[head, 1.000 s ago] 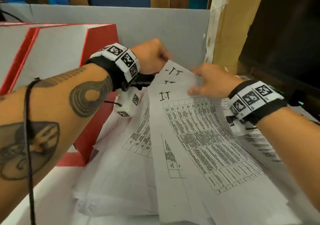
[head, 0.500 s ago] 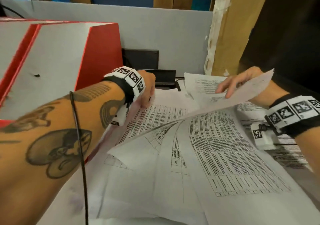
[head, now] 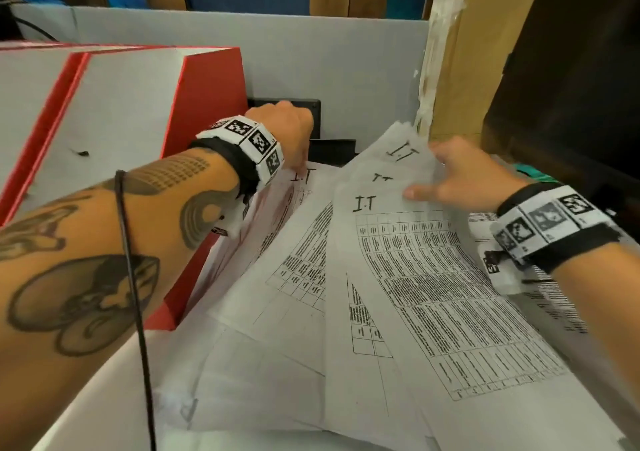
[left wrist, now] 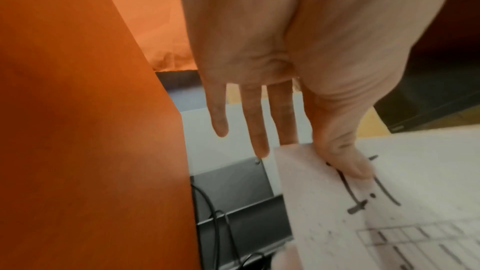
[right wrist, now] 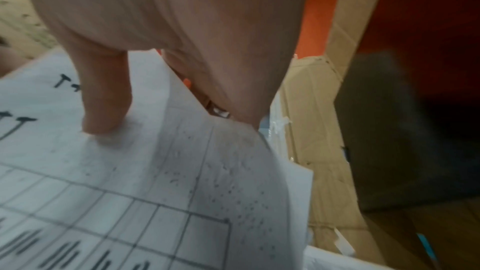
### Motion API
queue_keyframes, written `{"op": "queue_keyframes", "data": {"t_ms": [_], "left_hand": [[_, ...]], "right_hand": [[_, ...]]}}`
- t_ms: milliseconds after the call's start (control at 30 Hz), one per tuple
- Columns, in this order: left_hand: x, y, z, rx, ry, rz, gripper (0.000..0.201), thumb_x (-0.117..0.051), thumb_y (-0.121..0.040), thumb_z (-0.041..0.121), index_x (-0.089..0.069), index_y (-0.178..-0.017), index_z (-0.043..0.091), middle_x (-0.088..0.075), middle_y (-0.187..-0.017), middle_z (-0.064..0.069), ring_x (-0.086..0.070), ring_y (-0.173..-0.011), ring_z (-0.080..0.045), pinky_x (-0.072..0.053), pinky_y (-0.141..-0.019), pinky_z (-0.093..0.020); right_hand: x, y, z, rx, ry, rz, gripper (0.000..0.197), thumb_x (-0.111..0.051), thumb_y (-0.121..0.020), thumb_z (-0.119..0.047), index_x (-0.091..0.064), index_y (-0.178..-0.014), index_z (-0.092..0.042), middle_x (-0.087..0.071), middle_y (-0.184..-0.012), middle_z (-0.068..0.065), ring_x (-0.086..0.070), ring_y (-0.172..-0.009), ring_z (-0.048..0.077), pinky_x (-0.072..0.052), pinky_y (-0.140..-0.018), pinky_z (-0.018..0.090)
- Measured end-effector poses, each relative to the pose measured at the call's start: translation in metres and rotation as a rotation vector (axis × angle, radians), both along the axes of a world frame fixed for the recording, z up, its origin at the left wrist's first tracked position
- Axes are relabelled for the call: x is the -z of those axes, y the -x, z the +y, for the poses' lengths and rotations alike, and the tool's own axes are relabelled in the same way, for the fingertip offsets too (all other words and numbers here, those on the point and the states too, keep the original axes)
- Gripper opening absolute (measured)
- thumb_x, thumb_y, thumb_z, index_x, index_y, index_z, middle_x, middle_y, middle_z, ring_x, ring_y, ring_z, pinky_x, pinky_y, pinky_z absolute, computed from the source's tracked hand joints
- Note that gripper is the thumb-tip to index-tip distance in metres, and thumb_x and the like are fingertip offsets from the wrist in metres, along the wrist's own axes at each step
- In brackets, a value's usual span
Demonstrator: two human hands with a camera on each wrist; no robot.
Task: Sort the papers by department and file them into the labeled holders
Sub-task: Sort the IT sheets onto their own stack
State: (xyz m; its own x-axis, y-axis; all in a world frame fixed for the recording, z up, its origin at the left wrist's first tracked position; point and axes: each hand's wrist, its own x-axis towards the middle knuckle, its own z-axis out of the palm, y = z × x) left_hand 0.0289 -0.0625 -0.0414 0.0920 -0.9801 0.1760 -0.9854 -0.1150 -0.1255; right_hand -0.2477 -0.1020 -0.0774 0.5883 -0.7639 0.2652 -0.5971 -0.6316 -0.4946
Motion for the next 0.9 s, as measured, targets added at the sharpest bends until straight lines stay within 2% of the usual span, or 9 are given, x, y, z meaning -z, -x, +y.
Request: {"op": "queue_keyframes", "data": {"t_ms": [100, 200, 367, 533, 633, 700, 767, 833, 900], "left_hand": [[-0.015, 0.012, 0.008, 0.126, 0.053, 0.157, 0.024, -0.089, -0.074, 0.032, -0.082, -0.095, 0.023, -0.075, -0.086, 0.0, -0.07, -0.08, -0.027, -0.054, -0.067, -0.033], [-0.028, 0.019, 0.016, 0.314, 0.012, 0.374, 0.015, -0.073, -0.085, 0.019, -0.082, -0.089, 0.03, -0.076, -0.078, 0.013, -0.073, -0.086, -0.014, -0.055, -0.074, -0.028], [-0.024, 0.014, 0.007, 0.257, -0.093, 0.811, 0.063, -0.033, -0.103, 0.066, -0.075, -0.109, 0.019, -0.08, -0.097, -0.001, -0.075, -0.086, -0.021, -0.059, -0.089, -0.037], [0.015, -0.011, -0.02, 0.118, -0.383, 0.17, 0.062, -0.078, -0.063, 0.065, -0.078, -0.106, 0.02, -0.078, -0.102, 0.002, -0.073, -0.092, -0.021, -0.059, -0.087, -0.036], [0.035, -0.022, -0.036, 0.067, -0.497, 0.062, 0.062, -0.089, -0.042, 0.059, -0.067, -0.086, 0.02, -0.065, -0.089, 0.003, -0.063, -0.08, -0.023, -0.048, -0.07, -0.03], [0.038, -0.021, -0.036, 0.066, -0.458, 0.024, 0.06, -0.091, -0.042, 0.055, -0.059, -0.085, 0.028, -0.057, -0.087, 0.004, -0.054, -0.078, -0.019, -0.043, -0.066, -0.029], [0.038, -0.016, -0.026, 0.053, -0.355, -0.018, 0.05, -0.092, -0.05, 0.051, -0.065, -0.086, 0.03, -0.066, -0.089, 0.009, -0.062, -0.079, -0.014, -0.052, -0.068, -0.027], [0.04, -0.014, -0.02, 0.014, -0.32, -0.039, 0.038, -0.091, -0.064, 0.047, -0.071, -0.087, 0.024, -0.074, -0.091, 0.005, -0.07, -0.081, -0.018, -0.061, -0.076, -0.034], [0.044, -0.015, -0.018, 0.005, -0.366, -0.063, 0.028, -0.083, -0.078, 0.045, -0.071, -0.083, 0.02, -0.075, -0.091, 0.001, -0.07, -0.081, -0.019, -0.06, -0.072, -0.033]], "right_hand": [[0.001, -0.025, 0.005, -0.047, 0.08, 0.074, 0.052, -0.083, -0.084, -0.022, -0.064, -0.133, -0.024, -0.062, -0.134, -0.014, -0.06, -0.119, 0.012, -0.049, -0.104, 0.036], [-0.002, -0.038, 0.01, -0.069, 0.118, 0.078, 0.047, -0.083, -0.083, -0.014, -0.068, -0.126, -0.023, -0.069, -0.122, -0.012, -0.065, -0.112, 0.011, -0.05, -0.097, 0.029], [-0.004, -0.016, 0.001, -0.07, 0.025, -0.154, 0.066, -0.089, -0.063, 0.01, -0.061, -0.119, -0.009, -0.069, -0.113, 0.0, -0.067, -0.104, 0.015, -0.054, -0.083, 0.023], [0.01, 0.026, -0.008, -0.092, -0.034, -0.223, 0.034, -0.093, -0.065, 0.0, -0.073, -0.087, -0.018, -0.075, -0.079, -0.017, -0.071, -0.088, -0.002, -0.053, -0.076, 0.007], [-0.007, 0.031, -0.023, -0.463, -0.191, -0.157, 0.029, -0.081, -0.084, -0.044, -0.08, -0.104, -0.023, -0.075, -0.113, 0.001, -0.069, -0.11, 0.017, -0.051, -0.092, 0.016], [-0.002, 0.054, -0.04, -0.664, -0.206, -0.152, 0.029, -0.065, -0.099, -0.029, -0.071, -0.128, -0.028, -0.065, -0.138, -0.008, -0.059, -0.127, 0.008, -0.045, -0.106, 0.019], [-0.006, 0.043, -0.027, -0.462, -0.223, 0.085, 0.028, -0.075, -0.093, -0.022, -0.078, -0.104, -0.048, -0.074, -0.107, -0.024, -0.068, -0.1, -0.008, -0.051, -0.087, 0.008], [0.005, 0.035, -0.01, -0.223, -0.023, -0.064, 0.012, -0.086, -0.072, -0.056, -0.079, -0.076, -0.046, -0.078, -0.084, -0.014, -0.072, -0.078, 0.002, -0.057, -0.073, 0.012], [0.015, 0.034, -0.006, -0.261, -0.128, -0.225, 0.018, -0.095, -0.064, -0.041, -0.082, -0.071, -0.032, -0.079, -0.085, 0.007, -0.075, -0.08, 0.025, -0.063, -0.08, 0.037]]}}
